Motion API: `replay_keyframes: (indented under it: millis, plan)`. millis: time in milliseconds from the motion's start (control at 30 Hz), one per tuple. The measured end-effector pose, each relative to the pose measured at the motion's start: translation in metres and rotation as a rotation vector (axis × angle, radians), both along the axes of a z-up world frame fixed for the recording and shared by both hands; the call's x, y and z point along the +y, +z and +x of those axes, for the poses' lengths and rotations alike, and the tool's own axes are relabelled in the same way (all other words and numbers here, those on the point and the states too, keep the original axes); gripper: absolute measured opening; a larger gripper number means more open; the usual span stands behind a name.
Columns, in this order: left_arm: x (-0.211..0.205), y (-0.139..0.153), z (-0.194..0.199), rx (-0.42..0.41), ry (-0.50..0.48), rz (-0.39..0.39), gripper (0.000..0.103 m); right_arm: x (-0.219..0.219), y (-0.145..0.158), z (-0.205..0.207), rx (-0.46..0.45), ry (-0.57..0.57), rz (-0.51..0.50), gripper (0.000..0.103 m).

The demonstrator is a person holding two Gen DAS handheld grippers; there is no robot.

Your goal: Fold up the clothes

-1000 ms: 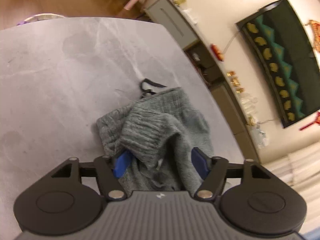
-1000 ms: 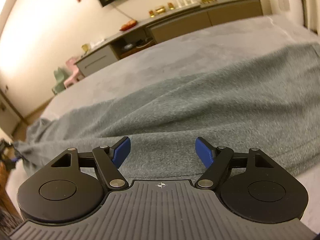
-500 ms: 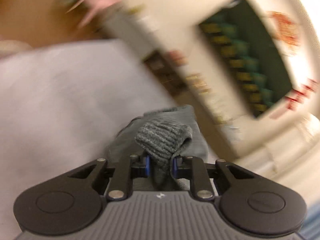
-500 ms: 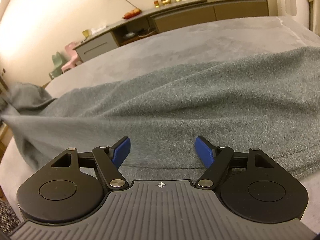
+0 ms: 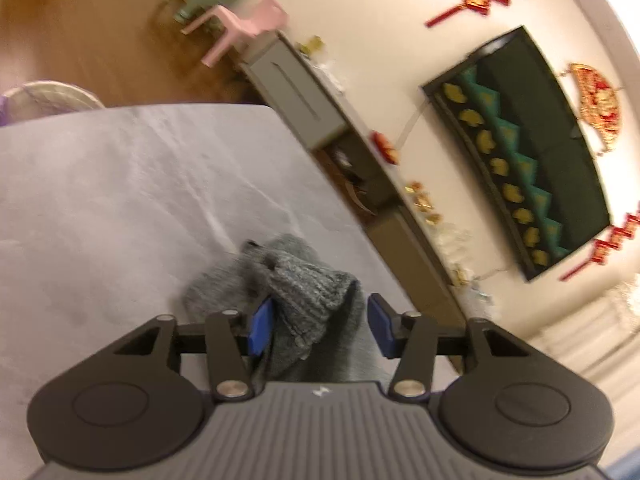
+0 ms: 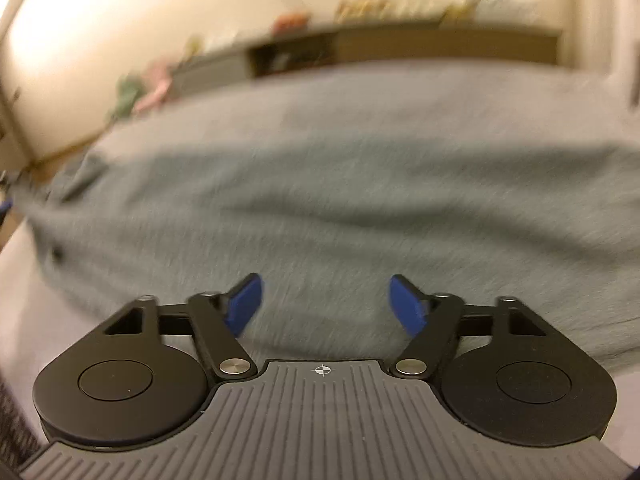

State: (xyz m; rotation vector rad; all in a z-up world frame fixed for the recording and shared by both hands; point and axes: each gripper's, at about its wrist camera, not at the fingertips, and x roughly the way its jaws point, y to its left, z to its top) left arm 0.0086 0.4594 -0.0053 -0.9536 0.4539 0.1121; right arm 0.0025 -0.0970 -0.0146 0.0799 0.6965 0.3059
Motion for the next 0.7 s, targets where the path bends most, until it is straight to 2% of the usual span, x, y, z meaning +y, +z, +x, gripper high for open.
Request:
replay_keyframes:
  millis: [67,133,200,300,400,467,533,600,633,667,700]
  plan:
    - [-0.002,-0.001,0.006,-0.005,-0.034,0.009,0.056,0.011,0.022,-0.008,-0.104,-0.006,-0.020,0.070]
    - [-0.004,-0.006,0.010,0.012,-0.048,0.022,0.055,0.052,0.048,-0.014,-0.176,0.096,-0.025,0.070]
    - [-0.004,-0.011,0.014,0.034,-0.037,0.022,0.055,0.110,0.066,-0.017,-0.213,0.245,-0.033,0.073]
    - [-0.002,-0.014,0.012,0.015,-0.041,-0.017,0.055,0.228,0.080,-0.013,-0.233,0.484,-0.026,0.073]
    - [0.003,-0.015,0.006,-0.027,-0.063,-0.028,0.054,0.342,0.078,-0.005,-0.236,0.679,-0.055,0.076]
    - [0.006,-0.015,0.002,-0.054,-0.077,-0.025,0.054,0.413,0.065,0.003,-0.216,0.774,-0.128,0.076]
    - [0.012,-0.015,-0.002,-0.068,-0.082,-0.022,0.053,0.463,0.051,0.014,-0.237,0.811,-0.230,0.072]
    - [0.021,-0.017,-0.006,-0.071,-0.066,-0.037,0.054,0.505,0.038,0.026,-0.267,0.829,-0.334,0.054]
    - [0.025,-0.019,-0.009,-0.071,-0.050,-0.050,0.054,0.511,0.038,0.039,-0.237,0.814,-0.341,0.015]
    - [0.031,-0.020,-0.013,-0.075,-0.025,-0.069,0.054,0.518,0.038,0.052,-0.207,0.798,-0.347,0.000]
    - [0.036,-0.021,-0.016,-0.071,0.000,-0.073,0.057,0.524,0.038,0.065,-0.180,0.782,-0.352,0.000]
